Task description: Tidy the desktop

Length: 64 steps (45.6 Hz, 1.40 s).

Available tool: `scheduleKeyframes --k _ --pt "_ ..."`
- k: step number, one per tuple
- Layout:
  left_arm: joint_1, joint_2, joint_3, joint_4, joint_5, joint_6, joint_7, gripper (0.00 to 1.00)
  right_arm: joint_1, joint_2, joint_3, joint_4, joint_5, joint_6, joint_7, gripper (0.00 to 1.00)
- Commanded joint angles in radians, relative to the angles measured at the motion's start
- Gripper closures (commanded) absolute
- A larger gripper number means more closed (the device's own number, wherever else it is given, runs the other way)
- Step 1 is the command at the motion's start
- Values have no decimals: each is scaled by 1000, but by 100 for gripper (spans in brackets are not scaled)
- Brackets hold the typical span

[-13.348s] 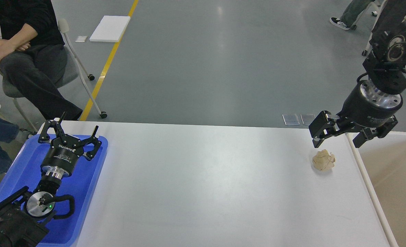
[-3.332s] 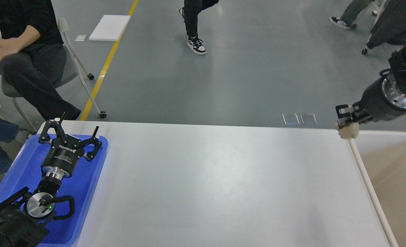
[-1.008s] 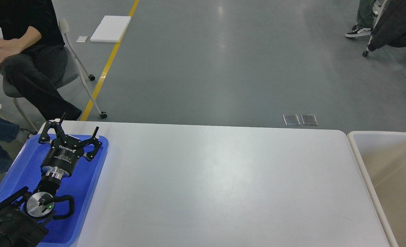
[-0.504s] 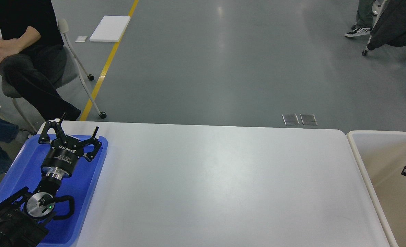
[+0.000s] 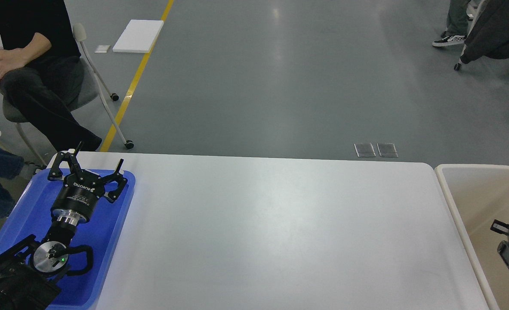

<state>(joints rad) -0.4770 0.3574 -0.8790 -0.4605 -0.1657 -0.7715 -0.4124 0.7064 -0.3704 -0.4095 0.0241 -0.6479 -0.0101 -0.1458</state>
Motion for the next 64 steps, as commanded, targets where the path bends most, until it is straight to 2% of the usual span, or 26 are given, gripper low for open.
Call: scheduleKeyframes --k 1,5,6,10,11,12,15,39,47,57,60,64 --pt "0 0 0 -1 0 0 0 1 -30 31 1 -55 24 -34 0 100" --pt "0 0 0 0 0 0 0 1 -28 28 -2 -55 33 -48 0 100" --pt "0 0 0 -1 0 0 0 1 -28 24 -3 -55 33 -60 0 89" --pt "0 0 0 0 0 0 0 1 -18 19 -8 -55 33 -155 0 15" --pt "-2 0 0 0 0 0 0 1 -16 19 -6 -55 33 -181 0 5" --pt "0 0 0 0 0 0 0 1 -16 19 -5 -53 33 -203 0 1" --pt "0 0 0 0 0 0 0 1 -21 25 0 -49 34 -261 0 1" --pt "0 0 0 0 0 0 0 1 -7 19 0 -24 68 -257 -2 0" --pt "0 0 0 0 0 0 0 1 71 -11 1 65 88 -255 -2 0" --pt "0 0 0 0 0 0 1 1 149 -157 56 301 165 -260 3 0" --pt "0 0 0 0 0 0 1 1 165 -194 174 375 232 -258 26 0" --pt "0 0 0 0 0 0 1 1 165 -225 372 421 263 -255 89 0"
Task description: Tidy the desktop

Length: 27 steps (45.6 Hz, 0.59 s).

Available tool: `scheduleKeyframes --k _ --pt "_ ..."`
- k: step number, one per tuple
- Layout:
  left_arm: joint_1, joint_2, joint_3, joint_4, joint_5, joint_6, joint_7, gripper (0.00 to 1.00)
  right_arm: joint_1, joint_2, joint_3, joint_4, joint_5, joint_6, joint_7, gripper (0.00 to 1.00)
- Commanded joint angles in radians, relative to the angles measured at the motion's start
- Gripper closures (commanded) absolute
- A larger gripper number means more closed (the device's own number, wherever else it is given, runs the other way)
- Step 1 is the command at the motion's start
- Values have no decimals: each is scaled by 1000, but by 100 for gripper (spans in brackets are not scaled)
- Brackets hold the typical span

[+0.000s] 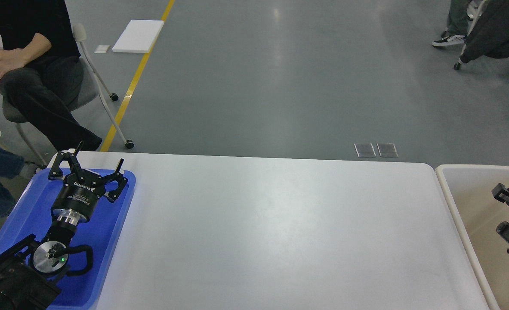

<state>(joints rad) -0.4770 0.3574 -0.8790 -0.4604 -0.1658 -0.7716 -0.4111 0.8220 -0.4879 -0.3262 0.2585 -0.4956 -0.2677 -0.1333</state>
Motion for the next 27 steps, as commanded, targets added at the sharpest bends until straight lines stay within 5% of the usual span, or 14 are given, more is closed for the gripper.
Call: scheduleKeyframes --k 1,11,18,27 --pt "0 0 0 0 0 0 0 1 49 -110 336 192 114 4 90 0" --pt "0 0 0 0 0 0 0 1 -10 -123 844 300 114 11 121 0" --pt "0 0 0 0 0 0 0 1 -30 -115 970 407 109 50 153 0" --pt "0 0 0 -1 0 0 0 1 -53 -95 1019 478 117 185 314 0"
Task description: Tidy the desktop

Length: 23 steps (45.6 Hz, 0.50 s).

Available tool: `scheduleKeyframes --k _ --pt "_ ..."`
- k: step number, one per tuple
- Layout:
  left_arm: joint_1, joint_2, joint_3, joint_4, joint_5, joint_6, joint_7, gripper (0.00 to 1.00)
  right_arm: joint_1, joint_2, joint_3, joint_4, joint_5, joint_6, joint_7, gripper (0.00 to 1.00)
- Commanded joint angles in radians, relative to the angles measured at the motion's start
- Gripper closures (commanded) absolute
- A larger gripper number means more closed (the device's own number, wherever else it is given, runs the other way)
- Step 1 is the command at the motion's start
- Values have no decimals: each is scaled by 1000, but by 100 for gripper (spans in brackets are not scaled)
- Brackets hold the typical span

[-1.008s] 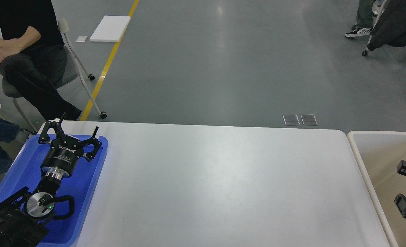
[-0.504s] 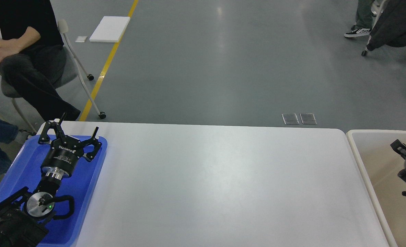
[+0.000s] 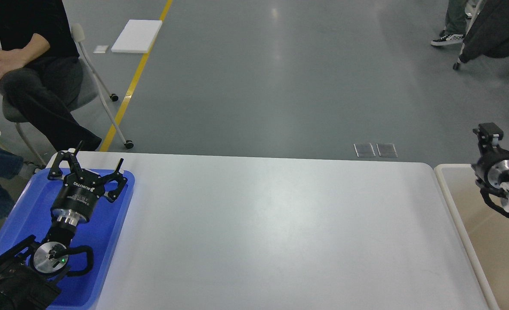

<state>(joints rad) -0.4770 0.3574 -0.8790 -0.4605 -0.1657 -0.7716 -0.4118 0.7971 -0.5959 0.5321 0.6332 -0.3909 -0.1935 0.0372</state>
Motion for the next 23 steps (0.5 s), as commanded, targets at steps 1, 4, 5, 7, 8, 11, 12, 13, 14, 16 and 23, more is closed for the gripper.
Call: scheduleKeyframes --k 1,4,5,7,8,11,12,13,14,16,23 --pt "0 0 0 0 0 0 1 1 -32 19 167 103 12 118 157 0" --pt "0 0 0 0 0 0 -1 1 -55 42 190 112 14 166 188 0" --pt "0 0 0 0 0 0 -1 1 -62 48 201 117 14 187 191 0" --pt "0 0 0 0 0 0 -1 1 -79 67 224 122 15 229 193 0" --pt "0 0 0 0 0 0 -1 1 -88 77 236 125 17 252 193 0" --pt "0 0 0 0 0 0 1 1 -119 113 273 143 29 304 193 0" --pt "-2 0 0 0 0 0 1 1 -128 122 284 152 33 315 193 0" --pt "0 0 0 0 0 0 -1 1 -137 131 295 163 37 319 194 0" --pt "0 0 0 0 0 0 1 1 -147 139 304 174 37 327 194 0" --pt "-2 0 0 -1 0 0 1 1 -162 154 321 197 38 333 194 0" --pt "-2 0 0 0 0 0 1 1 -225 235 358 234 35 316 234 0"
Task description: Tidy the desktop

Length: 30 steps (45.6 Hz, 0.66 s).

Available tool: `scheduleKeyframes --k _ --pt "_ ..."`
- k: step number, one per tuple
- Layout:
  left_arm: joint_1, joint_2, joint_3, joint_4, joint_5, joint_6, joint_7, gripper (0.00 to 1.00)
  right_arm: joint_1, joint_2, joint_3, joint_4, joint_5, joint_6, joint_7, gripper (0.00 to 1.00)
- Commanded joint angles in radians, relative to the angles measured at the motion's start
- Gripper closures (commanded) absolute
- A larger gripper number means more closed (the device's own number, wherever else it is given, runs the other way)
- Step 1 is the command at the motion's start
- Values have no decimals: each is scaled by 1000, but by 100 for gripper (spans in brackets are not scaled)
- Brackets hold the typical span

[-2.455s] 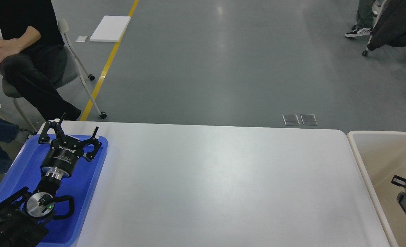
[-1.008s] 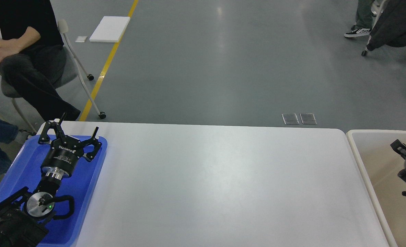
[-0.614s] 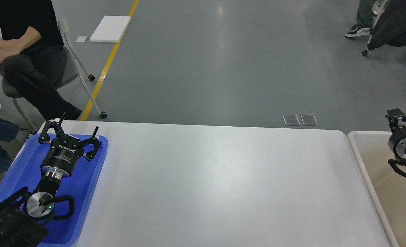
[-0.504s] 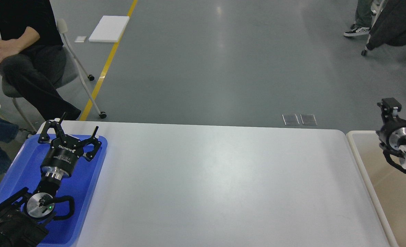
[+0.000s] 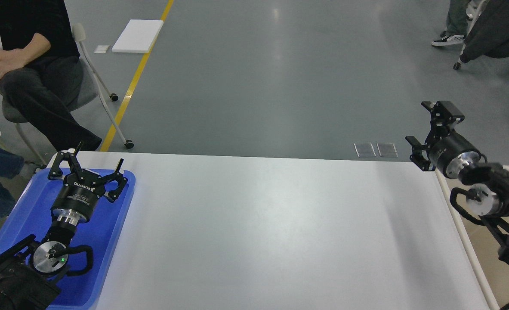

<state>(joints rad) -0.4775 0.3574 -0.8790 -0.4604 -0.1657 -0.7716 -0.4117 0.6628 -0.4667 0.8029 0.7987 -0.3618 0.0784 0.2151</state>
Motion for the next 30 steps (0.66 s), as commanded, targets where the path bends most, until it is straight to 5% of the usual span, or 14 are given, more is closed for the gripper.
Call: scheduleKeyframes --k 1,9,17,30 --pt "-1 0 0 -1 0 0 1 1 -104 118 93 71 6 43 76 0" --pt "0 0 0 0 0 0 1 1 -196 186 170 70 4 40 306 0" --pt "-1 0 0 0 0 0 -1 1 -232 260 225 34 9 14 418 0" --pt "0 0 0 0 0 0 -1 1 -242 292 176 -26 9 -17 443 0"
